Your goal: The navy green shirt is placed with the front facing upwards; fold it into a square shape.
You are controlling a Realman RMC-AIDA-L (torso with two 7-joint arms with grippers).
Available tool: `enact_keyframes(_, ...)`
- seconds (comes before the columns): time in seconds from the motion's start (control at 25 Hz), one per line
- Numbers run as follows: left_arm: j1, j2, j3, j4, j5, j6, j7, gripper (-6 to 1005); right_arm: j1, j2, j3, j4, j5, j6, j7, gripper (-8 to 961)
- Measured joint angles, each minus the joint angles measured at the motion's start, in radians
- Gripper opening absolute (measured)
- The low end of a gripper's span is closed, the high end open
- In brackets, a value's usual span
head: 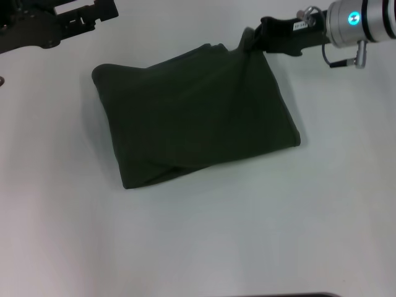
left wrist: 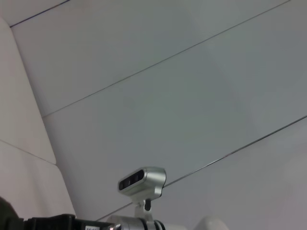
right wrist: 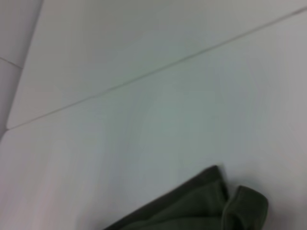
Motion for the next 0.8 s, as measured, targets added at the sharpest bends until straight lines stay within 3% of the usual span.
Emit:
enact_keyframes(0.16, 0.003, 0.002, 0.001, 0.001, 0.0, 0.0, 0.0, 609, 0.001, 0.0, 0.002, -0.056, 0.001, -0.035, 0.002, 24)
enact_keyframes(0.4, 0.005, 0.009, 0.001, 0.022, 0.0, 0.0, 0.01, 609, 0.019, 0.012, 0.004, -0.102, 0.005, -0.039, -0.048, 23)
enact_keyframes(0.68, 0.003, 0.007, 0.001, 0.024, 0.0, 0.0, 0.01, 608, 0.034, 0.063, -0.009, -0.072, 0.023, 0.101, -0.161, 24)
enact_keyframes(0.8, 0.001, 0.005, 0.001, 0.025, 0.0, 0.0, 0.009, 608, 0.052, 0.066, -0.029, -0.008, 0.023, 0.18, -0.192, 24)
